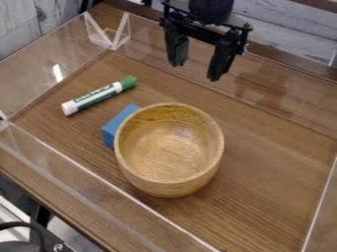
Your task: Put the green marker in the brown bowl
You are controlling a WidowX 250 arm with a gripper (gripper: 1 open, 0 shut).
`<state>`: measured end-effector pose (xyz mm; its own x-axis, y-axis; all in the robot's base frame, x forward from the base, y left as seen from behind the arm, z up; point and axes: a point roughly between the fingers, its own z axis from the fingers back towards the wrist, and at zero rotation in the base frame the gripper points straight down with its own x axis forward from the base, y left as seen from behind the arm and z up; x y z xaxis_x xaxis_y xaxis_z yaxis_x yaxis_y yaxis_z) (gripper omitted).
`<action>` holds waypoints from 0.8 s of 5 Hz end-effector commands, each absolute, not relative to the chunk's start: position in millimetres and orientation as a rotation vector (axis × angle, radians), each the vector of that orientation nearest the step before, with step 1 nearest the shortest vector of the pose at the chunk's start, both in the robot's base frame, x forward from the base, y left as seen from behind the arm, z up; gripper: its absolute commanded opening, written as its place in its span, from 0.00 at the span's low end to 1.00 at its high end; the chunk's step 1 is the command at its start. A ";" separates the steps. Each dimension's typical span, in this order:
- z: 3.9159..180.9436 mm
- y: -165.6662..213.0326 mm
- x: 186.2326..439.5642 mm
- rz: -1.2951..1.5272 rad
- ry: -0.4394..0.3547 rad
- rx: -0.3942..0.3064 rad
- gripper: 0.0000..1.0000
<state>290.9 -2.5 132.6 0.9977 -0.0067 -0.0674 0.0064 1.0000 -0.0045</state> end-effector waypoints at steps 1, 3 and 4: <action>127.3 2.4 288.7 -0.056 0.088 -0.002 1.00; 131.1 49.0 283.6 -0.297 0.090 0.018 1.00; 131.3 78.2 283.7 -0.380 0.081 0.036 1.00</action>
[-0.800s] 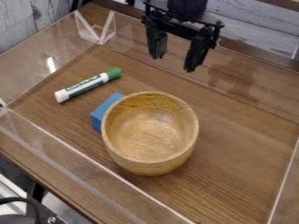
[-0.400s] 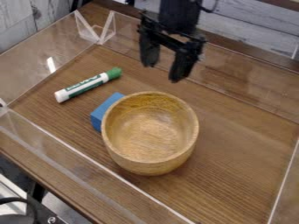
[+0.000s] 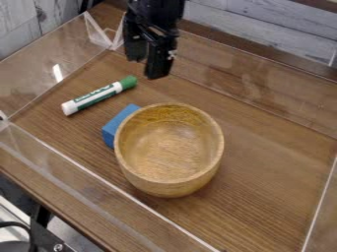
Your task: Put the green marker in the brown bowl
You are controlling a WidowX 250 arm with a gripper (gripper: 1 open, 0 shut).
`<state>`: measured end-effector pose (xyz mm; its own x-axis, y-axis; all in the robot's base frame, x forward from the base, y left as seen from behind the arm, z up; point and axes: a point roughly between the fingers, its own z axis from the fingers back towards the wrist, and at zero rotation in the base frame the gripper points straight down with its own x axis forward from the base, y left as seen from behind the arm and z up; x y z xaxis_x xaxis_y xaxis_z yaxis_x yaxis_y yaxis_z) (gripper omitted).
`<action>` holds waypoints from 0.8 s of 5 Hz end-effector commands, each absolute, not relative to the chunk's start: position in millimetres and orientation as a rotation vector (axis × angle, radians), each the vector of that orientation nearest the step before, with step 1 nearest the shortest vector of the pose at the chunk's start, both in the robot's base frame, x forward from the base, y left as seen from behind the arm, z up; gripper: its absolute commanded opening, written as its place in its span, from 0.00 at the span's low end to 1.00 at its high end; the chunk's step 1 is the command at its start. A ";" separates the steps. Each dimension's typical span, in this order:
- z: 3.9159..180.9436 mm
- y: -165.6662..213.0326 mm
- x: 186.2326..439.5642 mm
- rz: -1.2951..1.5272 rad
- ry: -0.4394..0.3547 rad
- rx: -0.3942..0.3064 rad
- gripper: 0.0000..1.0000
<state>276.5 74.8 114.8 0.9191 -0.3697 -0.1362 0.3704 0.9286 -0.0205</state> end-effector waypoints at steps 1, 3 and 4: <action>127.5 90.9 283.9 -0.450 0.080 0.048 1.00; 115.9 107.4 281.8 -0.455 0.084 0.057 1.00; 108.9 114.6 280.6 -0.440 0.086 0.057 1.00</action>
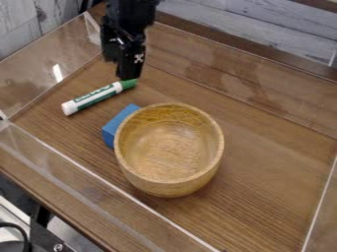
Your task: Put the green marker in the brown bowl
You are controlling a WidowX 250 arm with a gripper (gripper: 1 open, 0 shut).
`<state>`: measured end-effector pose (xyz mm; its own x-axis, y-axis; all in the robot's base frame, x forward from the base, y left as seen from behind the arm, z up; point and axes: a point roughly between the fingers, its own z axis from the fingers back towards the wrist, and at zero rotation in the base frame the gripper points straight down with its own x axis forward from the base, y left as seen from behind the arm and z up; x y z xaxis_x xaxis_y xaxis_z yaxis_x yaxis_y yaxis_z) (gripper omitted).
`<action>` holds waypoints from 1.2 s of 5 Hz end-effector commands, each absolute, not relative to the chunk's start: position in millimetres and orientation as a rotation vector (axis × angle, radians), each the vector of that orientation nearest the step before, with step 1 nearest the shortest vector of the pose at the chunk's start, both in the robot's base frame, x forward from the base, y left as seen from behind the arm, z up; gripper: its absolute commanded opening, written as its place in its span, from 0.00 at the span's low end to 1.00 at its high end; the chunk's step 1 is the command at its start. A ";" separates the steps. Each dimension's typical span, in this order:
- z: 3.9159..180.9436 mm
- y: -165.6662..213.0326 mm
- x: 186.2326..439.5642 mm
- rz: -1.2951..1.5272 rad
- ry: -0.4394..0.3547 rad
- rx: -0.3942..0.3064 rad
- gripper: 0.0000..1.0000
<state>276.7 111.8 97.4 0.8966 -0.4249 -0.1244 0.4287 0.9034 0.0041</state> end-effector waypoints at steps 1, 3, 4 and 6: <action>101.2 122.8 279.5 -0.421 0.085 0.059 1.00; 83.0 138.3 279.8 -0.411 0.080 0.047 1.00; 75.7 143.6 281.3 -0.425 0.080 0.040 1.00; 70.0 150.4 284.0 -0.425 0.068 0.024 1.00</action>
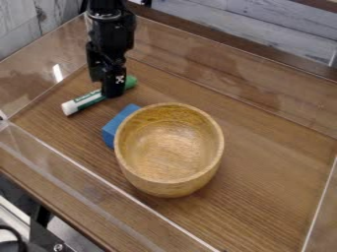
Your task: Put the green marker in the brown bowl
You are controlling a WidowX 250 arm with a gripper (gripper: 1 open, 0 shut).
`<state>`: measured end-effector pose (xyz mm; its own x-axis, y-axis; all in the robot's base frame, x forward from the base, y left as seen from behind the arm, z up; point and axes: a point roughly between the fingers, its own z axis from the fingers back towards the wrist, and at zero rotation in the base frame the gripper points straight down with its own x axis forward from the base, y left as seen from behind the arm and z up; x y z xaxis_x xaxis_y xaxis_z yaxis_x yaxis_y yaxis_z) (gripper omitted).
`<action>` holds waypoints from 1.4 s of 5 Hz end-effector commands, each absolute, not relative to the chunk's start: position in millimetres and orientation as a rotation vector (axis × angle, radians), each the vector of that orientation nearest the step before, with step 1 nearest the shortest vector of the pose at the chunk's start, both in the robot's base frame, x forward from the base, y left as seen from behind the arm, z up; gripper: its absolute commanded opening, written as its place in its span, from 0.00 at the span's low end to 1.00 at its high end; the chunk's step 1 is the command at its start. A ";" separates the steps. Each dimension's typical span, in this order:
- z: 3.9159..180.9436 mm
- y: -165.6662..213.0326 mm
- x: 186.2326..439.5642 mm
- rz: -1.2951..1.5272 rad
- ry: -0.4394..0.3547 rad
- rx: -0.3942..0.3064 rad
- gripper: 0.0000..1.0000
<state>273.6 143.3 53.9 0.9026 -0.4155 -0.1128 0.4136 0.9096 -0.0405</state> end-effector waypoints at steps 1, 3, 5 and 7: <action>70.3 151.9 284.1 -0.424 0.060 0.014 1.00; 67.5 153.9 284.8 -0.423 0.046 -0.006 1.00; 67.1 153.6 285.2 -0.423 0.030 -0.024 1.00; 62.4 159.1 284.0 -0.429 0.022 -0.037 1.00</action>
